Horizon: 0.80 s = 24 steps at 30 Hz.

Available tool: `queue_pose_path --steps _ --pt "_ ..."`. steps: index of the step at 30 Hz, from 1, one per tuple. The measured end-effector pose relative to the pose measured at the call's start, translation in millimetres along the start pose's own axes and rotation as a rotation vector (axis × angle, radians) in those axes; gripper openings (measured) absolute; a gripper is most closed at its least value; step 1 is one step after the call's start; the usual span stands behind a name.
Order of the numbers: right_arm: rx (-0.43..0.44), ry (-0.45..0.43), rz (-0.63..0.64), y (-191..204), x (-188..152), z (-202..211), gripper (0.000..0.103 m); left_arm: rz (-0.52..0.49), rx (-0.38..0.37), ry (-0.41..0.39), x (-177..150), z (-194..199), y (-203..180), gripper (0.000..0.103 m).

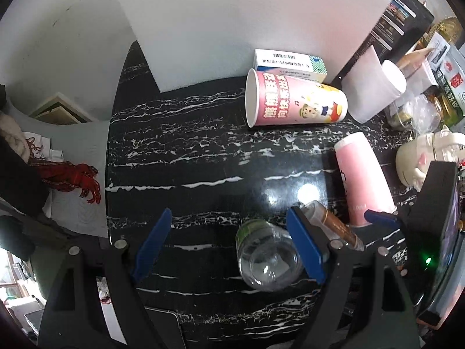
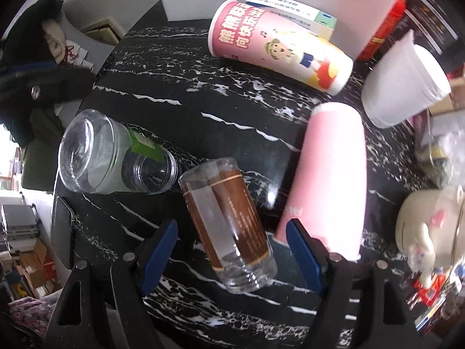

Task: Flip cup upside down
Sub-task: 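Reach the right gripper to the brown-labelled glass jar and close on it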

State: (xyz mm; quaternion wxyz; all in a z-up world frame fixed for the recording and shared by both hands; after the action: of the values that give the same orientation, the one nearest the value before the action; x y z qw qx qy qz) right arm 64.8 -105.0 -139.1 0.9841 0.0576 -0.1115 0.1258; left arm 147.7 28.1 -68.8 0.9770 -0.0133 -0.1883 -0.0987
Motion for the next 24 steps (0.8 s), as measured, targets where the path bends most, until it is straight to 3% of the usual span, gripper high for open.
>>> queue_pose_path --steps 20,24 --pt "-0.013 0.097 0.128 20.7 0.7 -55.6 0.077 0.011 0.024 0.017 4.2 -11.2 8.6 0.08" --pt "-0.031 0.092 0.154 28.4 -2.8 -58.9 0.065 0.011 0.026 0.016 3.6 -9.5 8.6 0.08"
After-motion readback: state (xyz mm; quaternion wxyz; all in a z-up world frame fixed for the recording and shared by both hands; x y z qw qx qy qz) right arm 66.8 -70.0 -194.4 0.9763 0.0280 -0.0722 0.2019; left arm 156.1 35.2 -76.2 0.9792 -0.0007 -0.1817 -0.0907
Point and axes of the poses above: each gripper's, at about its wrist camera, not at the fingertips, and z roughly against the way its jaws point, y to its left, x to its top, the point moved 3 cm from there along -z, roughly the way its jaws point, and after that the axes turned 8 degrees about -y, right-handed, at the moved point
